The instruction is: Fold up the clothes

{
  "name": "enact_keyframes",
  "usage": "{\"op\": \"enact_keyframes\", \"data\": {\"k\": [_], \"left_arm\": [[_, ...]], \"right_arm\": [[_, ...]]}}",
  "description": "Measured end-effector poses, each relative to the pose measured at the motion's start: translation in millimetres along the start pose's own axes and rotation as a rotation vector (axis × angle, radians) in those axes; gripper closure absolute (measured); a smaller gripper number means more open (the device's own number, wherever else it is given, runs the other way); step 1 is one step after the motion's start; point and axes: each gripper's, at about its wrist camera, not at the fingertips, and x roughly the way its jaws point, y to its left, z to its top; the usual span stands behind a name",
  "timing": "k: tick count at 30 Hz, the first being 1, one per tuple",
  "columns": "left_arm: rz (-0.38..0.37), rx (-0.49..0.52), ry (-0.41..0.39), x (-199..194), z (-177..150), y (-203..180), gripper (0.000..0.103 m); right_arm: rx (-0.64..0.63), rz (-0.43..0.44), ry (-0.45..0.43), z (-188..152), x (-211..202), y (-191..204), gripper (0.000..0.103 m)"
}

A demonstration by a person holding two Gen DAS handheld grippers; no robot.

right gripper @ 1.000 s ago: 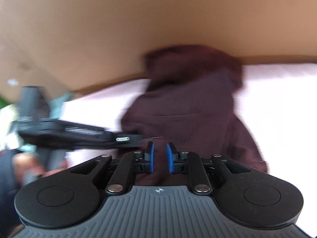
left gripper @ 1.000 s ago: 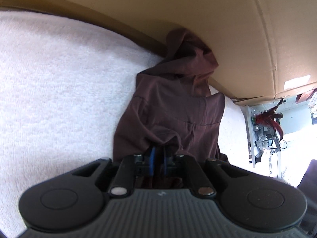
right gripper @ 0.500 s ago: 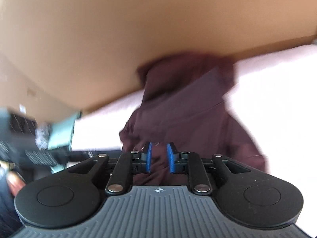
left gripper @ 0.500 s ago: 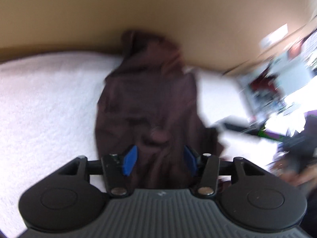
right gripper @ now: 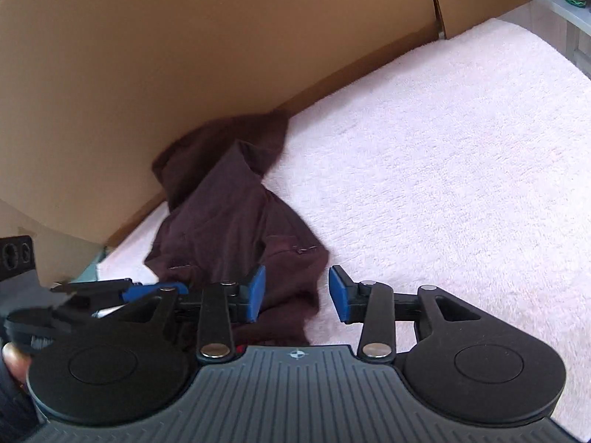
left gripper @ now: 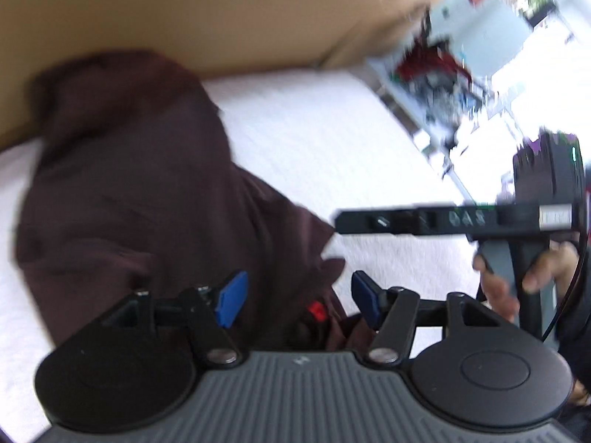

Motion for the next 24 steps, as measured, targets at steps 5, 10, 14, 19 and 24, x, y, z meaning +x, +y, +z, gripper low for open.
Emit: {"op": "enact_keyframes", "data": {"k": [5, 10, 14, 19, 24], "left_arm": [[-0.024, -0.133, 0.017, 21, -3, 23, 0.065], [-0.047, -0.220, -0.083, -20, -20, 41, 0.064], [-0.015, -0.259, -0.123, -40, -30, 52, 0.060], [-0.027, -0.292, -0.162, -53, -38, 54, 0.060], [-0.061, -0.258, -0.170, -52, -38, 39, 0.048]], "right_arm": [[0.021, 0.099, 0.080, -12, 33, -5, 0.061], [-0.061, 0.281, 0.063, -2, 19, 11, 0.100], [-0.162, 0.320, 0.060, 12, 13, 36, 0.100], [-0.179, 0.362, 0.095, 18, 25, 53, 0.100], [-0.154, 0.428, 0.107, 31, 51, 58, 0.100]]}}
